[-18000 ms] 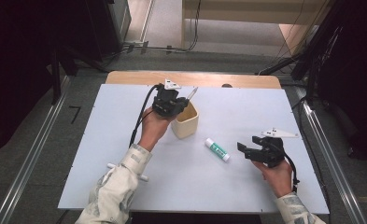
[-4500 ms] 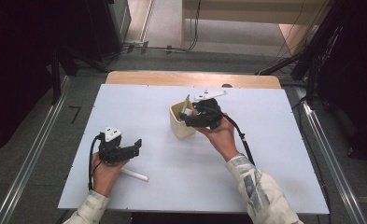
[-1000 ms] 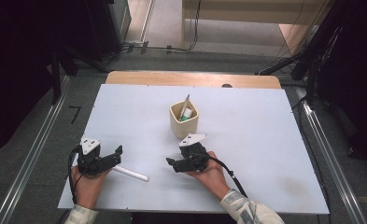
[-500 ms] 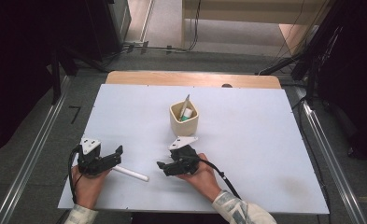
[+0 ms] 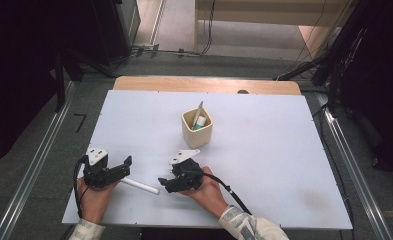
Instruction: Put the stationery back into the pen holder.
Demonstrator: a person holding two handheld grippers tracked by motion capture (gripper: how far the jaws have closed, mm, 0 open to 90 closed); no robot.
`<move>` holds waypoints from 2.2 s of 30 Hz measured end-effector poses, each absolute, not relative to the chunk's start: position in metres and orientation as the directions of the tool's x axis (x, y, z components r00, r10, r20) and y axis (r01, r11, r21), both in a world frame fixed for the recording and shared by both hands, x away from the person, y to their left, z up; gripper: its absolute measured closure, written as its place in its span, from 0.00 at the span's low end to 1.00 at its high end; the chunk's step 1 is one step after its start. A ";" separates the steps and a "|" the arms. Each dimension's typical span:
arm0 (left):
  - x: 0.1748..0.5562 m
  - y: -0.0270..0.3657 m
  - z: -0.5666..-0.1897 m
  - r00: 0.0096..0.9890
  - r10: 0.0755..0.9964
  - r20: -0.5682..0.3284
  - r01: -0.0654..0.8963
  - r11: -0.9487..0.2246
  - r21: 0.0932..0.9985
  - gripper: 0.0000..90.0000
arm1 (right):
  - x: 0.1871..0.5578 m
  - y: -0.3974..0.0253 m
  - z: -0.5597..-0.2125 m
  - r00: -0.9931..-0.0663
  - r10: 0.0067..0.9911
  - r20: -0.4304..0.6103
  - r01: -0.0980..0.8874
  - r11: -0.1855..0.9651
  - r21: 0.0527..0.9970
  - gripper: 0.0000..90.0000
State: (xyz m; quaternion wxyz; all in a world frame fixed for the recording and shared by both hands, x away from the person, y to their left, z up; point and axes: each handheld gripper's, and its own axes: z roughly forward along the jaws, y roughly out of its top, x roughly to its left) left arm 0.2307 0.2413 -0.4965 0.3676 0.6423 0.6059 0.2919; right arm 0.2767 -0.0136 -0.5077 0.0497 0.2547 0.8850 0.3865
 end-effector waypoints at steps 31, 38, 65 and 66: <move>0.231 0.242 -0.497 0.099 0.992 -0.074 0.564 0.005 0.826 0.20 | 0.260 0.027 -0.508 -0.909 0.405 0.098 0.349 0.611 0.711 0.34; 0.231 0.242 -0.498 0.100 0.992 -0.074 0.564 0.005 0.826 0.20 | 0.256 0.035 -0.512 -0.916 0.391 0.093 0.339 0.626 0.703 0.34; 0.232 0.241 -0.498 0.105 0.992 -0.073 0.571 0.000 0.821 0.20 | 0.244 0.042 -0.522 -0.917 0.399 -0.016 0.276 0.661 0.698 0.59; 0.232 0.241 -0.498 0.104 0.992 -0.073 0.571 0.000 0.821 0.20 | 0.244 0.042 -0.523 -0.919 0.394 -0.026 0.263 0.661 0.703 0.60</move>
